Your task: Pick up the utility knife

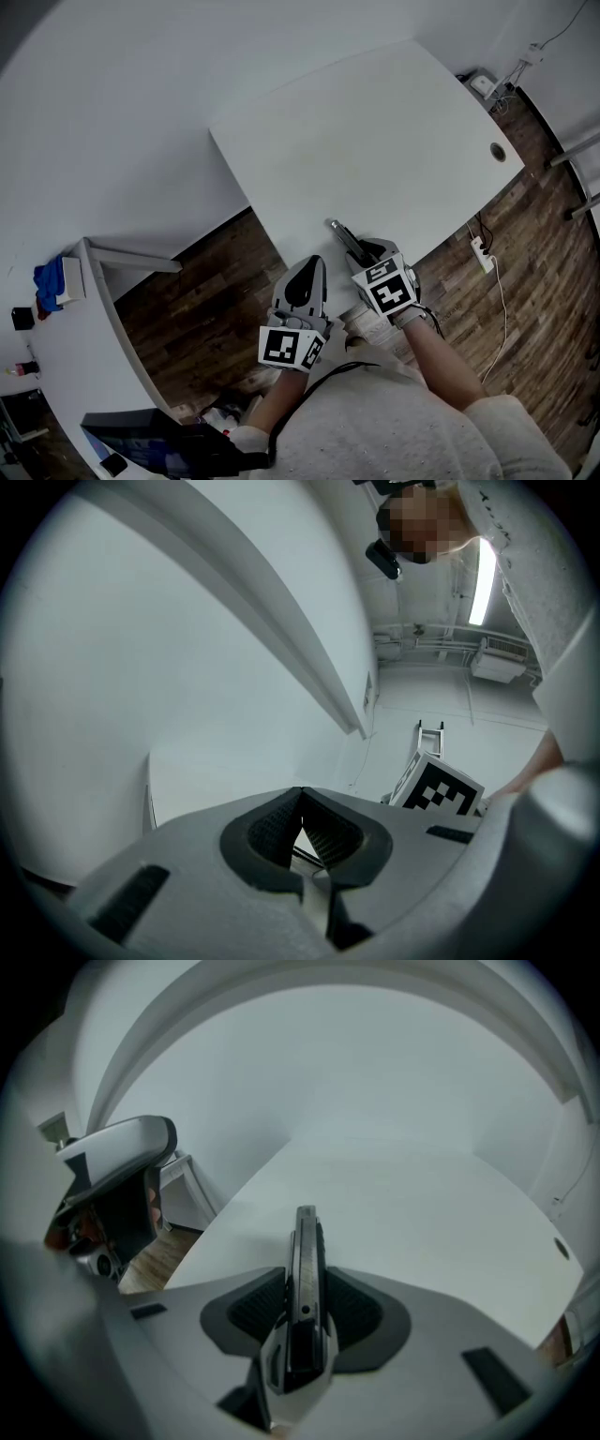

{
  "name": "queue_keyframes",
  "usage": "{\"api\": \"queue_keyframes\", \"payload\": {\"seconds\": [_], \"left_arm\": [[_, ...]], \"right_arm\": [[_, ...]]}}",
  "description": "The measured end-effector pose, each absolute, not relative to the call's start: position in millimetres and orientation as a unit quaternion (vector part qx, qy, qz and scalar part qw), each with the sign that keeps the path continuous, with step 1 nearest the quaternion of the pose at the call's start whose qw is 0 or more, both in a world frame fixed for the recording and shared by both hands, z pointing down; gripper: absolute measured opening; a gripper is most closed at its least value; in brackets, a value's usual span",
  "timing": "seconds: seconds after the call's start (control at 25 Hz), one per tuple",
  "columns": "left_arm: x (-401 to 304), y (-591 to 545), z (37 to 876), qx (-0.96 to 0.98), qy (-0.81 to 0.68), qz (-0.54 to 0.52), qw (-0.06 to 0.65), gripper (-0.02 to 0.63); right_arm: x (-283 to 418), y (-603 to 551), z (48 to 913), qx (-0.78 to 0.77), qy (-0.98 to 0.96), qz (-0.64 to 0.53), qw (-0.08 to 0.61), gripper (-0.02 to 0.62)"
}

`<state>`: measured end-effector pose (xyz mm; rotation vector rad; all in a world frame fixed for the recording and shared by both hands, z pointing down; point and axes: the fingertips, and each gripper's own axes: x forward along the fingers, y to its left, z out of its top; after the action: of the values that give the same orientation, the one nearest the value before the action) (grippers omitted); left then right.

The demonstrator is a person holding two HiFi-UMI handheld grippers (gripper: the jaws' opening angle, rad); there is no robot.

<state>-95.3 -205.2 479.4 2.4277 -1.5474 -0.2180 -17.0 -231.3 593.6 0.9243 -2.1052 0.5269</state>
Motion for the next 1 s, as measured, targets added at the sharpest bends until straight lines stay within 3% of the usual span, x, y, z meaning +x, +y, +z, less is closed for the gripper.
{"api": "queue_keyframes", "payload": {"seconds": [1.0], "left_arm": [[-88.0, -207.8, 474.3, 0.836, -0.529, -0.074, 0.125, 0.008]], "right_arm": [[-6.0, -239.8, 578.4, 0.376, -0.832, 0.218, 0.344, 0.132]]}}
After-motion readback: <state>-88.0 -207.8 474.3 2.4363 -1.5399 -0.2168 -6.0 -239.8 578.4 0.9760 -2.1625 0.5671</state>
